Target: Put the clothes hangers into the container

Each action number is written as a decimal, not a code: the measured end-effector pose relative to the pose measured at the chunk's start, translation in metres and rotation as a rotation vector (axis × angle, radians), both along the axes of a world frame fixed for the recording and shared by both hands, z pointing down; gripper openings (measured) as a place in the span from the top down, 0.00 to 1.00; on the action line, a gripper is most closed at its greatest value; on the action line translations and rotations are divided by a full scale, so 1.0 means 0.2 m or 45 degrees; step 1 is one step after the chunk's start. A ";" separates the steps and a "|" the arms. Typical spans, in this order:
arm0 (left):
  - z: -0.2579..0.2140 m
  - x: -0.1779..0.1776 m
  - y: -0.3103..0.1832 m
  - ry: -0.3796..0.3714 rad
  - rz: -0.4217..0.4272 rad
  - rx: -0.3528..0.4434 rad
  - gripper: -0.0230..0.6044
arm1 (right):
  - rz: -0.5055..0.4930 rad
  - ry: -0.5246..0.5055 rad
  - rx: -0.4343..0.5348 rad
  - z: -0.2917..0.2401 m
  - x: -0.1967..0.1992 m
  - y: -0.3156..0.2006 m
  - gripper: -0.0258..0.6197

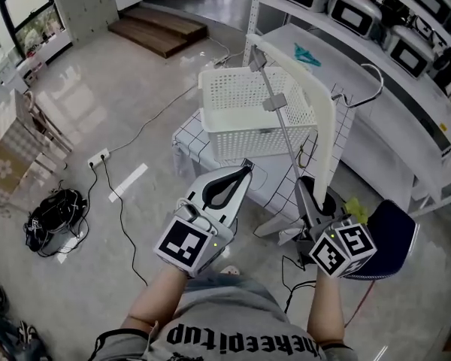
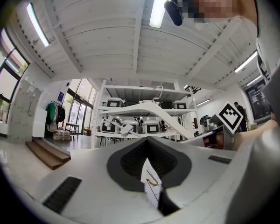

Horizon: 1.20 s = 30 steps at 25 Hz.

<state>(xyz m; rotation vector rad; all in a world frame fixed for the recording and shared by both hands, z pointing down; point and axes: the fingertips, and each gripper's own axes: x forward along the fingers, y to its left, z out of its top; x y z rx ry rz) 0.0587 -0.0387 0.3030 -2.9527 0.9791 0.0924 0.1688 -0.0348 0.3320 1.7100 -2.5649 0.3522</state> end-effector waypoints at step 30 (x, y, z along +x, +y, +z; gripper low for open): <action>0.03 -0.04 -0.38 -0.006 -0.101 -0.048 0.93 | -0.189 -0.003 -0.210 0.15 -0.05 -0.42 0.89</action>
